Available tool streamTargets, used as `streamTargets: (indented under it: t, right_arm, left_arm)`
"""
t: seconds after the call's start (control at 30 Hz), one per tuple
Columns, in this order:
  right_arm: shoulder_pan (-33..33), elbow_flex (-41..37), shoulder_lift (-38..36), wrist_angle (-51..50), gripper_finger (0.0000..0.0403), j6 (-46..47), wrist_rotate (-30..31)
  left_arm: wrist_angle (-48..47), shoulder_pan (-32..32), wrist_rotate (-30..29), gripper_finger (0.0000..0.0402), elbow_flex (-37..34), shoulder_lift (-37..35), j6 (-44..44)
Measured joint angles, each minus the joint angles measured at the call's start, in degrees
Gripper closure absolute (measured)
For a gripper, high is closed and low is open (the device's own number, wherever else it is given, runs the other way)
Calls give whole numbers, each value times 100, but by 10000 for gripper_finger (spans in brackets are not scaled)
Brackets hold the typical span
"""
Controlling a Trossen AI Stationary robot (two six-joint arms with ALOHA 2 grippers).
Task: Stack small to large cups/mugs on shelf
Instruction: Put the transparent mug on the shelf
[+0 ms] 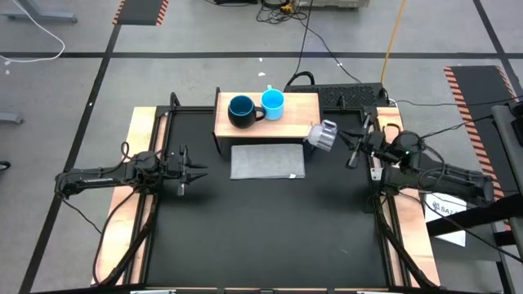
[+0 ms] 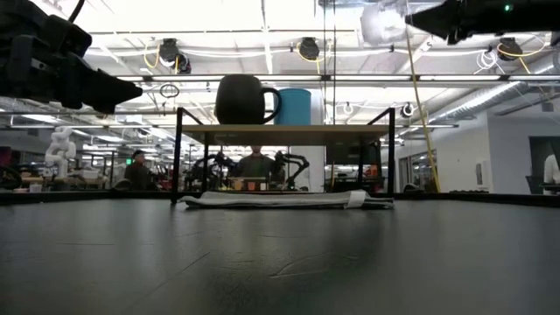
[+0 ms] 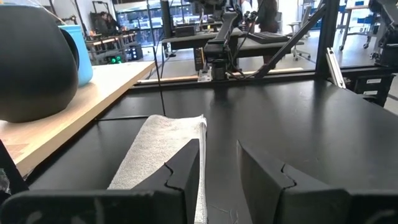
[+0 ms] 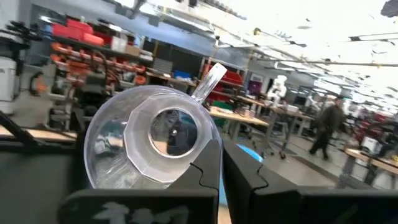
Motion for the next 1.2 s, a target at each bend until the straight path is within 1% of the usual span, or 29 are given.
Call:
streamTargets:
  t: [0.03, 0.17, 0.27, 0.33, 0.47, 0.5, 0.57, 0.63, 0.73, 0.87, 0.9, 1.0, 1.1, 1.2]
  right_arm:
    - [-88, 80, 23, -6, 403, 6, -97]
    - [-459, 404, 201, -176, 403, 15, -131]
    - [-806, 612, 530, -306, 403, 15, -787]
    - [-1060, 744, 787, -313, 403, 119, -1008]
    - [-1603, 1054, 1277, -271, 403, 236, -1031]
    - [-1749, 1165, 1418, -266, 403, 306, -1190]
    - [-2022, 1372, 1662, -244, 403, 446, -1727]
    - [-2284, 1590, 1922, -246, 403, 600, -2050]
    - [-2596, 1905, 2312, -339, 403, 813, -2093]
    - [-3016, 2466, 2835, -989, 403, 814, -2508]
    - [-3080, 2590, 2961, -1101, 403, 803, -2530]
    - [-3250, 2850, 3266, -1213, 403, 791, -2551]
    - [-3409, 3105, 3518, -1210, 403, 840, -2817]
    - [-3556, 3389, 3755, -1348, 403, 949, -2869]
  left_arm:
    - [0, -2, 0, 293, 0, 2, 26]
    - [-2, -2, 0, 293, 0, 2, 111]
    - [-2, -2, 0, 293, 0, 2, 125]
    - [0, -2, 0, 293, 0, 0, 122]
    - [0, -2, 0, 293, 0, 1, 118]
    - [0, 0, 0, 293, 0, 2, 116]
    - [-1, -1, 0, 293, 0, 2, 101]
    - [-2, 0, 0, 293, 0, 2, 103]
    - [-2, -1, 0, 293, 0, 1, 103]
    - [-2, 0, 0, 293, 0, 2, 121]
    - [-1, -1, 0, 293, 0, 2, 140]
    - [-2, 0, 0, 293, 0, 2, 165]
    - [-2, 0, -1, 293, 0, 1, 167]
    - [-2, 0, -2, 293, 0, 2, 160]
